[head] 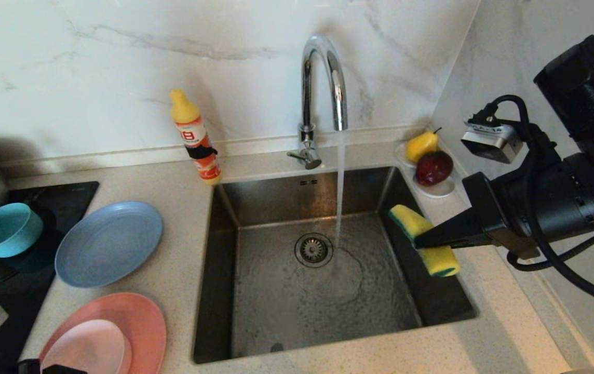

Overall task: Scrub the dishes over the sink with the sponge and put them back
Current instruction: Wash the bowl

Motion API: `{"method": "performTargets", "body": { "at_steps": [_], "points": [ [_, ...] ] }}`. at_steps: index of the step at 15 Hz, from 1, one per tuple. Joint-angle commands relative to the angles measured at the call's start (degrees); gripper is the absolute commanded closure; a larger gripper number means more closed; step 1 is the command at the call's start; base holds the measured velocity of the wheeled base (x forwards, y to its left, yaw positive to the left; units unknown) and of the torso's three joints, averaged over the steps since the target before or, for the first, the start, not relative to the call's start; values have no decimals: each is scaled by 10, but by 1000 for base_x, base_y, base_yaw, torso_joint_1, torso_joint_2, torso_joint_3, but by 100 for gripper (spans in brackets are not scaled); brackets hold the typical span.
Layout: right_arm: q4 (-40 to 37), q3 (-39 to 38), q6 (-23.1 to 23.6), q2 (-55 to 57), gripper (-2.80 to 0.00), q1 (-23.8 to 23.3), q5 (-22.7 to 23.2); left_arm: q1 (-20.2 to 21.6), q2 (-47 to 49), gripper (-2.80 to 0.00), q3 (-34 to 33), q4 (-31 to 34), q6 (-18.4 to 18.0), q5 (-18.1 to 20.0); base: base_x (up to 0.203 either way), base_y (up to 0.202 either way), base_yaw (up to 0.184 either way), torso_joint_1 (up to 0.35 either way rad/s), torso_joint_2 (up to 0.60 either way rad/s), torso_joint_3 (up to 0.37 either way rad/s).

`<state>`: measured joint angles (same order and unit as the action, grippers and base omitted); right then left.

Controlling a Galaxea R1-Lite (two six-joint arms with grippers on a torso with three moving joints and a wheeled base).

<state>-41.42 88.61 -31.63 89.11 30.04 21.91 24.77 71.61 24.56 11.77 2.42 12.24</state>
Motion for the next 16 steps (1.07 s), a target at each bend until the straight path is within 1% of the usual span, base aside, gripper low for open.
{"method": "performTargets", "body": {
  "at_steps": [1, 2, 3, 6, 7, 9, 10, 12, 16],
  "points": [
    [-3, -1, -3, 1, 0, 0, 2, 0, -40, -280, 57, 69, -2, 7, 0, 0, 0, 0, 0, 0],
    [-3, -1, -3, 2, 0, -1, 2, 0, -45, -280, 80, 88, -1, 18, 0, 0, 0, 0, 0, 0],
    [-3, -1, -3, 3, 0, 0, 2, 0, -41, -280, 89, 94, 0, 29, 0, 0, 0, 0, 0, 0],
    [-3, -1, -2, 3, 0, -1, 1, -10, -9, -280, 72, 88, 0, 44, 0, 0, 0, 0, 0, 0],
    [-3, -1, -2, 4, 0, -2, 1, -11, -1, -280, 54, 62, 2, 47, 0, 0, 0, 0, 0, 0],
    [-2, 0, -1, 8, 0, -5, 1, -13, 17, -280, 12, -41, 8, 50, 0, 0, 0, 0, 0, 0],
    [-2, 0, -1, 8, 0, -5, 1, -16, 32, -280, -3, -80, 17, 52, 0, 0, 0, 0, 0, 0],
    [-2, 0, -1, 10, 0, -9, 1, -24, 61, -280, -11, -106, 26, 52, 0, 0, 0, 0, 0, 0],
    [-2, 0, -1, 11, 0, -12, 2, -24, 70, -280, -22, -116, 28, 56, 0, 0, 0, 0, 0, 0]
  ]
}}
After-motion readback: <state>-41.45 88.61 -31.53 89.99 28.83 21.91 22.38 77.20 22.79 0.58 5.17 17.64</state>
